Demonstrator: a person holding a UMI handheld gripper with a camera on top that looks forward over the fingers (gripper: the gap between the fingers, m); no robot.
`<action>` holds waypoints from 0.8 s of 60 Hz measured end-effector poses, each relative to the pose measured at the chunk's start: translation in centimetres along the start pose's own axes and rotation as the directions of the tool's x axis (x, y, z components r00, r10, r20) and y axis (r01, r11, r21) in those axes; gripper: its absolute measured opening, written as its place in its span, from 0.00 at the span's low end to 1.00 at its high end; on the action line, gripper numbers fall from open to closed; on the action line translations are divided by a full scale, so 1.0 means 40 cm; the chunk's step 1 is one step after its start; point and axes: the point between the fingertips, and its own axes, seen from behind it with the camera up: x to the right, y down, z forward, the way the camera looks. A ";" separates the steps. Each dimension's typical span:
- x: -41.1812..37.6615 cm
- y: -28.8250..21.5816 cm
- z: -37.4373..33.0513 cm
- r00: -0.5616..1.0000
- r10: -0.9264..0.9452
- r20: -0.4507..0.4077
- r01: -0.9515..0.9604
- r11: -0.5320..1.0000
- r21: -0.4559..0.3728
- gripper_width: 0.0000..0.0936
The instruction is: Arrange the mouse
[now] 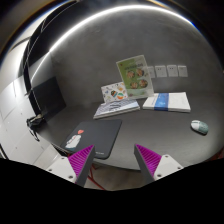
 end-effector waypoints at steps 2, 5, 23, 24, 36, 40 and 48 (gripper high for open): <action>0.001 0.001 0.007 1.000 -0.006 -0.006 0.006 1.000 -0.002 0.88; 0.009 -0.004 0.025 1.000 -0.013 -0.028 0.013 1.000 0.003 0.88; 0.279 0.005 0.011 0.925 -0.002 -0.380 0.007 1.000 0.011 0.87; 0.304 0.008 -0.002 0.913 -0.002 -0.407 0.006 1.000 0.009 0.87; 0.605 0.057 -0.090 0.800 -0.027 -0.599 0.007 0.999 -0.036 0.87; 0.704 0.058 -0.099 0.781 -0.051 -0.622 0.022 0.998 -0.054 0.87; 0.883 0.047 -0.098 0.777 -0.043 -0.629 -0.005 0.997 -0.074 0.87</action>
